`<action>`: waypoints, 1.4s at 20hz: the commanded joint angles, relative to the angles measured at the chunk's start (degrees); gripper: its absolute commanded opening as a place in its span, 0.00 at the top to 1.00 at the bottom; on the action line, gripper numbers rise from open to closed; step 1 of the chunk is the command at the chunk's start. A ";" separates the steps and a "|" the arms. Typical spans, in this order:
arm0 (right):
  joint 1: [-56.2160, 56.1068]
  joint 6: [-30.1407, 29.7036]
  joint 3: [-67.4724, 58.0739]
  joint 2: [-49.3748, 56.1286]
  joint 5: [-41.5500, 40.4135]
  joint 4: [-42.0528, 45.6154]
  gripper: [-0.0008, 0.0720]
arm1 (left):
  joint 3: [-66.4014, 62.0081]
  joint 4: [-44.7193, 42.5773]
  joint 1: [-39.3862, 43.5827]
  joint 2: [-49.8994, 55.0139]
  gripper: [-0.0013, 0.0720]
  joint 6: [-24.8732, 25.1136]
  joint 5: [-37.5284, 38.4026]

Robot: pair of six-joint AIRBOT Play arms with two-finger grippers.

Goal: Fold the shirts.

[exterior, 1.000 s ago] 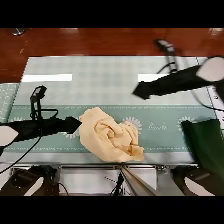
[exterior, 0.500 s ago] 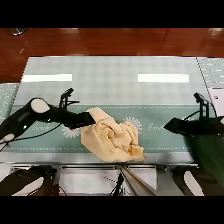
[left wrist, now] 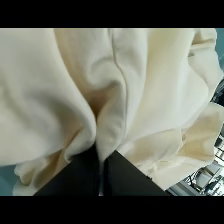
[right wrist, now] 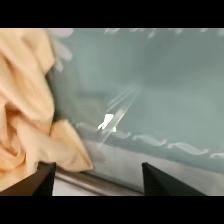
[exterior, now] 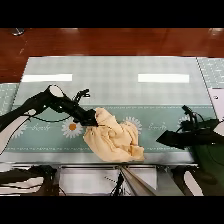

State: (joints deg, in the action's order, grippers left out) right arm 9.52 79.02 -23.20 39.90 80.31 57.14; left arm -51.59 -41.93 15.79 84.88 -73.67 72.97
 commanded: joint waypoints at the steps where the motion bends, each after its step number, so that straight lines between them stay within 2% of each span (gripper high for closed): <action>1: -7.80 -0.07 0.24 1.60 1.97 -0.13 0.14 | -2.45 -0.31 -0.09 0.98 0.95 1.25 1.70; 4: -13.53 1.75 0.22 4.66 -0.48 -2.75 0.14 | -2.97 -0.31 -0.09 0.79 0.95 1.22 1.66; 6: -16.79 1.64 0.22 7.19 -4.09 -7.52 0.14 | -2.97 -0.31 -0.07 0.79 0.95 1.22 1.62; 13: -31.47 0.13 0.22 18.64 -15.85 -15.45 0.15 | -2.97 -0.31 -0.07 0.79 0.95 1.20 1.38; 15: -34.53 0.13 0.22 19.21 -18.34 -16.13 0.25 | -2.97 -0.28 -0.07 0.79 0.95 1.20 1.14; 16: -35.32 -0.04 0.22 19.21 -19.63 -16.04 0.34 | -2.97 -0.26 -0.07 0.79 0.95 1.20 1.03; 17: -35.45 -0.68 0.22 19.21 -20.72 -16.09 0.78 | -2.97 -0.26 -0.07 0.72 0.95 1.20 1.01; 18: -35.28 -2.01 -0.07 19.21 -21.40 -16.02 0.95 | -3.06 -0.26 -0.09 0.59 0.95 1.22 0.92; 20: -33.68 -3.23 -3.76 19.21 -19.78 -13.49 0.96 | -4.66 -0.04 -0.59 -0.72 0.95 1.27 0.61; 22: -28.98 -1.90 -15.02 19.21 -14.45 -4.96 0.96 | -10.08 0.50 -2.05 -3.63 0.95 3.56 1.51; 24: -23.28 0.94 -32.48 19.21 -10.27 3.65 0.96 | -18.95 0.52 -4.07 -7.82 0.95 3.34 -1.22; 28: -15.82 1.84 -70.58 19.21 -10.91 6.45 0.96 | -39.39 0.33 -5.40 -16.94 0.95 -3.21 -19.23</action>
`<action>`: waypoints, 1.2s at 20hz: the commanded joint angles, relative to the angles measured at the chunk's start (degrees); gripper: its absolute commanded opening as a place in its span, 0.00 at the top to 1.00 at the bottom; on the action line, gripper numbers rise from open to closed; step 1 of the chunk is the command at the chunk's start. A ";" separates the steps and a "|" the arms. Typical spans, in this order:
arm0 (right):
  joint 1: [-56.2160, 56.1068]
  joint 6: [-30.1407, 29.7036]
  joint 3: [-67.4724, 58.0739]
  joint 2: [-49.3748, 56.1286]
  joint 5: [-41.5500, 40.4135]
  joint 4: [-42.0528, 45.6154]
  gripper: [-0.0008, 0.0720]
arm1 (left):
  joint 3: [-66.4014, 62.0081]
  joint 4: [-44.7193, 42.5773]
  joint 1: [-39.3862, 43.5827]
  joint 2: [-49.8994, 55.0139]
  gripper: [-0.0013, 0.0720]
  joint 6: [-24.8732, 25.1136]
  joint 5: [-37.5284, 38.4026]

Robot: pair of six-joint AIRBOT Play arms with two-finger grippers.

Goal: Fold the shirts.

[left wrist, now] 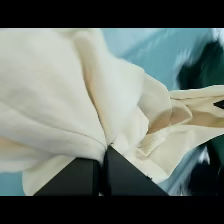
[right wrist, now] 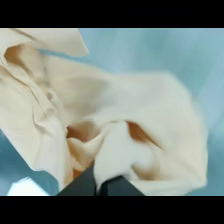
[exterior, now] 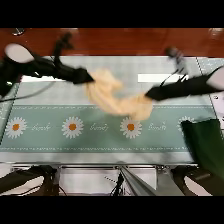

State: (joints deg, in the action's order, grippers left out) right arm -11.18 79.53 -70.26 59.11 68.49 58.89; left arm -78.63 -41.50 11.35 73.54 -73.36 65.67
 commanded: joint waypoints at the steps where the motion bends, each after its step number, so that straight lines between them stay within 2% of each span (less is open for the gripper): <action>1: 5.42 1.36 -32.72 0.00 1.49 4.72 0.96 | -16.44 -0.11 -0.83 -7.52 0.95 -3.48 -14.78; 4: 5.35 1.36 -52.89 -0.57 3.87 5.31 0.96 | -25.99 -4.02 -0.98 -12.76 0.95 -4.55 -14.40; 6: 5.38 0.33 -54.47 -4.57 3.15 6.43 0.96 | -27.93 -9.77 -0.98 -17.14 0.95 -8.04 -11.13; 8: 5.38 0.11 -54.47 -8.15 5.53 8.15 0.96 | -27.93 -15.28 -0.98 -21.88 0.95 -11.32 -4.98; 12: 5.38 -0.52 -53.55 -12.96 10.84 9.07 0.96 | -27.89 -16.15 -0.98 -27.58 0.95 -11.96 13.44; 14: 5.38 -0.46 -49.79 -15.28 12.09 8.79 0.96 | -27.82 -16.15 -0.98 -28.76 0.95 -14.27 22.16; 18: 5.35 -0.07 -37.53 -17.81 21.18 4.55 0.96 | -21.55 -16.17 -0.98 -30.93 0.95 -19.93 36.15; 21: 5.38 -0.07 -24.55 -19.43 21.68 2.73 0.96 | -4.74 -16.20 -0.98 -35.30 0.95 -21.03 37.20; 24: 5.35 -0.17 -11.43 -19.63 19.69 2.95 0.96 | 15.93 -16.20 -0.98 -39.85 0.95 -21.03 30.62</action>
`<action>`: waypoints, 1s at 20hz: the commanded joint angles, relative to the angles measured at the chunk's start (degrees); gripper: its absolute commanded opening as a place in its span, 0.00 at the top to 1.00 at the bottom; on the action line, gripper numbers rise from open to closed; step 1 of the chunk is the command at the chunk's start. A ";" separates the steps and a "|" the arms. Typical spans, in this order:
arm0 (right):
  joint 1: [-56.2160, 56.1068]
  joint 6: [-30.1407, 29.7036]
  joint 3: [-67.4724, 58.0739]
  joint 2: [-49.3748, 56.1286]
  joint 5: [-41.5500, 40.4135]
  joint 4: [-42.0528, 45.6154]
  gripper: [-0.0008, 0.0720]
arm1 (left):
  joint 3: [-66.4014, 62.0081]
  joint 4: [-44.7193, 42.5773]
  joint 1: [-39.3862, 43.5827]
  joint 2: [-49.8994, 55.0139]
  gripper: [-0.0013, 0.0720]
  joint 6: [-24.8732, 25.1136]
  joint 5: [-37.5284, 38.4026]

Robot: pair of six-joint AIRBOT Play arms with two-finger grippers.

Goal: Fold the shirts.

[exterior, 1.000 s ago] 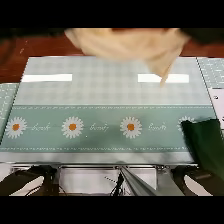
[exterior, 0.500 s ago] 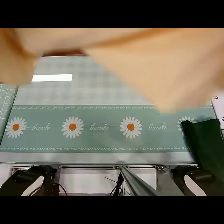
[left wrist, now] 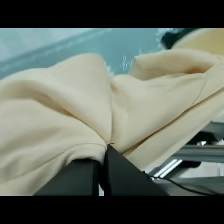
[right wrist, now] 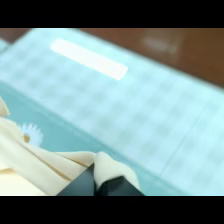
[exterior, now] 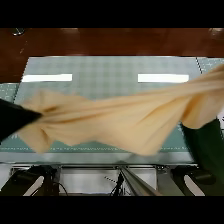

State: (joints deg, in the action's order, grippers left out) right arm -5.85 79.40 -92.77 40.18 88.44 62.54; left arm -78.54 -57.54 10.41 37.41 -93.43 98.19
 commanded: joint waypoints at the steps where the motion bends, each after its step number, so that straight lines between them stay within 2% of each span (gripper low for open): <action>1: 0.04 -0.61 15.37 -0.59 -3.43 -0.04 0.96 | 21.46 -0.15 -0.04 -4.15 0.95 -0.76 -6.03; 3: 0.07 -0.46 21.46 1.33 -10.21 3.82 0.96 | 31.30 0.63 -0.02 -2.93 0.95 1.29 -15.34; 4: 0.09 0.31 22.80 3.45 -12.72 5.79 0.96 | 35.30 2.47 -0.04 -1.03 0.95 5.75 -19.08; 5: 0.09 0.92 22.97 6.67 -14.78 7.04 0.96 | 38.12 3.98 -0.02 1.75 0.95 7.96 -22.58; 9: 0.09 2.49 20.72 21.86 -25.03 6.49 0.96 | 38.77 5.14 -0.04 15.04 0.95 10.47 -40.06; 12: 0.07 2.89 15.28 34.10 -29.22 -2.14 0.95 | 36.89 9.09 -0.02 24.70 0.95 10.49 -50.05; 14: 0.09 2.86 11.61 40.54 -30.08 -8.15 0.95 | 35.08 11.08 -0.04 29.86 0.95 10.47 -52.22; 15: 0.07 2.36 9.44 43.63 -29.75 -9.90 0.95 | 33.70 11.10 -0.04 31.89 0.92 10.23 -52.28; 16: 0.07 2.64 7.34 46.18 -29.00 -10.16 0.95 | 32.48 11.10 -0.04 33.16 0.72 10.25 -52.06; 17: 0.13 3.28 5.11 48.52 -27.80 -10.40 0.83 | 31.08 10.99 -0.04 34.01 0.17 10.34 -50.53; 18: 0.66 4.07 2.97 50.25 -25.83 -10.51 0.34 | 29.29 9.14 -0.63 34.34 0.03 10.34 -48.17; 19: 1.62 4.00 0.83 51.39 -23.43 -10.56 0.13 | 27.15 6.25 -1.92 34.27 0.03 10.27 -45.00; 20: 3.19 4.00 -0.72 51.54 -20.76 -10.01 0.13 | 24.79 2.80 -4.13 34.27 0.02 10.25 -39.82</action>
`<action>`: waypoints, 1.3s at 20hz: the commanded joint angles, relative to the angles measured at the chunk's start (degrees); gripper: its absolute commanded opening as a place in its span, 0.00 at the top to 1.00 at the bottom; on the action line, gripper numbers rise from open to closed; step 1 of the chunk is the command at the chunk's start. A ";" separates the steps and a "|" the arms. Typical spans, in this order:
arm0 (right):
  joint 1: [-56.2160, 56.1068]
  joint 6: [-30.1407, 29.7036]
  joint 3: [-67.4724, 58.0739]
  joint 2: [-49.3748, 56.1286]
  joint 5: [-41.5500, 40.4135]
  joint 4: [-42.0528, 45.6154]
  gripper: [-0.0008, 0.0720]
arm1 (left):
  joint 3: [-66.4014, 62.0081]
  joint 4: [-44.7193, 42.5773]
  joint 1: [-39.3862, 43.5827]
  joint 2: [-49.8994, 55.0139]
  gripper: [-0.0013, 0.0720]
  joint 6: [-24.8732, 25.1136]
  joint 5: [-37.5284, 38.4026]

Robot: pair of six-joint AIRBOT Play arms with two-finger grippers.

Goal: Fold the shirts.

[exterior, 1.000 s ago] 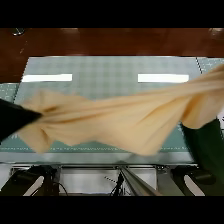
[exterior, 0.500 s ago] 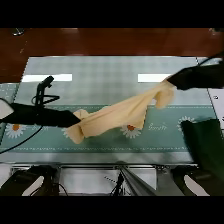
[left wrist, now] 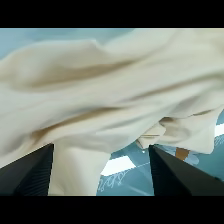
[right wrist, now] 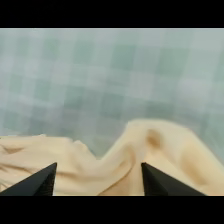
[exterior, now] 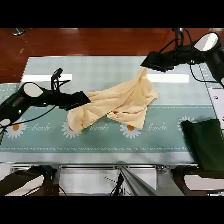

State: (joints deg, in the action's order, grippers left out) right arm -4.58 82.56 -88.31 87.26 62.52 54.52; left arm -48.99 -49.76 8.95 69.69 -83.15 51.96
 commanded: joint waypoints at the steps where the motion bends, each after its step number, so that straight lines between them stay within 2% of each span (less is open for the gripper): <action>1: 3.76 0.83 -6.32 4.13 8.48 -0.52 0.13 | -6.84 -8.33 -5.57 1.97 0.03 -0.02 12.28; 3: 7.85 -0.13 -6.69 2.58 19.17 5.90 0.14 | -7.98 -12.90 -12.81 1.05 0.03 0.07 23.30; 4: 9.62 -0.83 -5.38 1.29 23.74 12.07 0.14 | -6.56 -13.62 -16.04 -0.13 0.03 0.83 25.73; 5: 11.52 0.52 -1.92 -1.18 23.61 18.45 0.15 | -3.37 -13.29 -19.02 -2.34 0.03 1.29 25.57; 6: 13.11 4.92 3.39 -4.57 19.96 22.91 0.18 | 0.92 -12.96 -21.03 -4.79 0.03 1.27 24.61; 7: 14.34 7.02 10.25 -8.72 14.99 23.47 0.18 | 6.47 -12.52 -22.47 -7.50 0.02 1.29 23.12; 10: 15.06 1.99 33.18 -21.31 3.02 13.73 0.18 | 21.20 -6.71 -23.58 -13.44 0.03 5.14 17.55; 12: 15.02 -1.49 44.46 -26.73 -1.60 3.72 0.18 | 28.63 5.66 -23.56 -16.02 0.03 11.08 11.82; 15: 14.99 -6.49 53.22 -29.81 -2.40 -8.48 0.18 | 34.14 21.38 -23.02 -16.02 0.03 20.83 3.67; 16: 14.82 -7.74 54.77 -29.86 -1.90 -10.73 0.18 | 34.99 25.03 -22.25 -15.93 0.03 23.61 1.20; 19: 11.76 -7.48 56.87 -29.86 -1.81 -10.01 0.18 | 35.23 32.44 -18.14 -14.86 0.03 29.18 -3.74; 20: 10.05 -6.91 56.96 -29.79 -2.14 -9.51 0.18 | 35.08 35.26 -16.59 -14.45 0.06 32.09 -4.02; 21: 8.52 -6.03 56.96 -29.79 -3.26 -8.72 0.18 | 34.73 36.96 -15.32 -13.97 0.26 33.77 -3.96; 22: 7.23 -4.35 56.96 -29.79 -4.70 -7.21 0.18 | 34.14 37.11 -14.32 -13.53 0.97 34.25 -3.43; 24: 6.14 1.11 56.96 -29.79 -6.47 -2.56 0.18 | 32.94 37.16 -14.01 -13.38 0.95 35.85 -2.56; 26: 6.14 2.80 56.96 -29.70 -6.32 -0.76 0.18 | 32.04 37.18 -14.08 -13.35 0.95 36.04 -2.23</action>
State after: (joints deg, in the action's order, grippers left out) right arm 2.81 81.28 -31.79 57.63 57.60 50.28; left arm -15.97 -15.16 -6.00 56.07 -49.98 49.84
